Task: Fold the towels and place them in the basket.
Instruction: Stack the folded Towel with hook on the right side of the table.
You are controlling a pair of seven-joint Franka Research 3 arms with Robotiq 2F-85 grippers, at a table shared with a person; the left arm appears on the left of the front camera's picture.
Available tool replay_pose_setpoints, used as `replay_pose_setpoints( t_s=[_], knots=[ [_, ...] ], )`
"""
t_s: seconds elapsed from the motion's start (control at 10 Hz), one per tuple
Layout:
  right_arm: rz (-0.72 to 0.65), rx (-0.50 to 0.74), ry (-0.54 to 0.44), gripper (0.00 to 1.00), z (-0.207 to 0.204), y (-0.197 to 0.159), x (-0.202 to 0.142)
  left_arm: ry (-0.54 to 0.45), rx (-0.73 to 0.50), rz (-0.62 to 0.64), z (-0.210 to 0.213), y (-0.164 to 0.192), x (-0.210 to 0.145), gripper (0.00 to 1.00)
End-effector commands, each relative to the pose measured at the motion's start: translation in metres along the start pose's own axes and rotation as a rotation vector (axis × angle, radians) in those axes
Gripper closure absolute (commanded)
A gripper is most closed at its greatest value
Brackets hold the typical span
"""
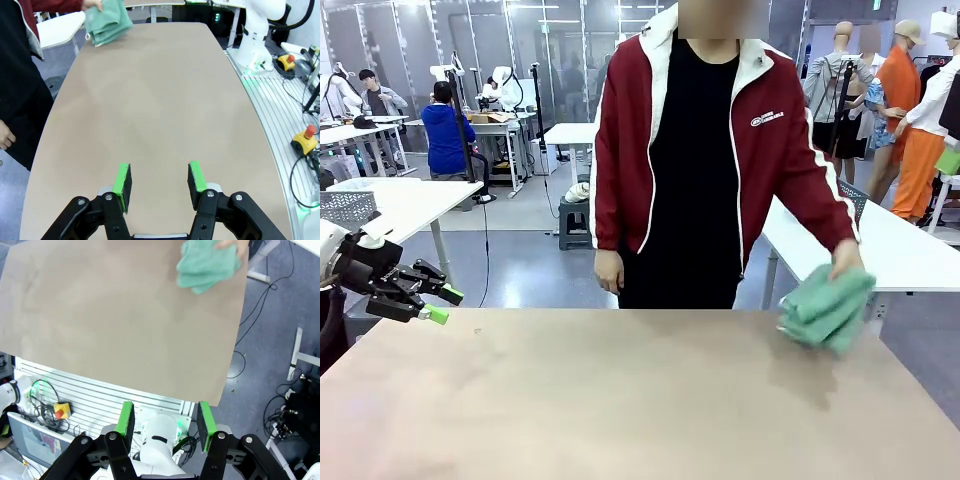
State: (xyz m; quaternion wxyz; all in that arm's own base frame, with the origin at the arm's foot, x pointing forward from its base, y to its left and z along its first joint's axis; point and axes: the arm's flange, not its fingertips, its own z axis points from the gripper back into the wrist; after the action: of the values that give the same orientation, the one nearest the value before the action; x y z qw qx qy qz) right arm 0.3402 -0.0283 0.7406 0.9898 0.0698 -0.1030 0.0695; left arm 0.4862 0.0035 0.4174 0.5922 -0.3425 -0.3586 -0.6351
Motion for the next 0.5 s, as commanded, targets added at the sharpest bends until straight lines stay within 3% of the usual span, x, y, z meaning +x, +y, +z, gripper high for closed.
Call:
replay_pose_setpoints(
  t_s=[0.0, 0.4],
  knots=[
    [-0.007, 0.006, -0.003, 0.37, 0.0013, 0.0012, -0.0014, -0.006, 0.002, -0.002, 0.0009, -0.0027, 0.0012, 0.41],
    [-0.007, 0.006, -0.003, 0.37, 0.0013, 0.0012, -0.0014, -0.006, 0.002, -0.002, 0.0009, -0.0027, 0.0012, 0.41]
  ],
)
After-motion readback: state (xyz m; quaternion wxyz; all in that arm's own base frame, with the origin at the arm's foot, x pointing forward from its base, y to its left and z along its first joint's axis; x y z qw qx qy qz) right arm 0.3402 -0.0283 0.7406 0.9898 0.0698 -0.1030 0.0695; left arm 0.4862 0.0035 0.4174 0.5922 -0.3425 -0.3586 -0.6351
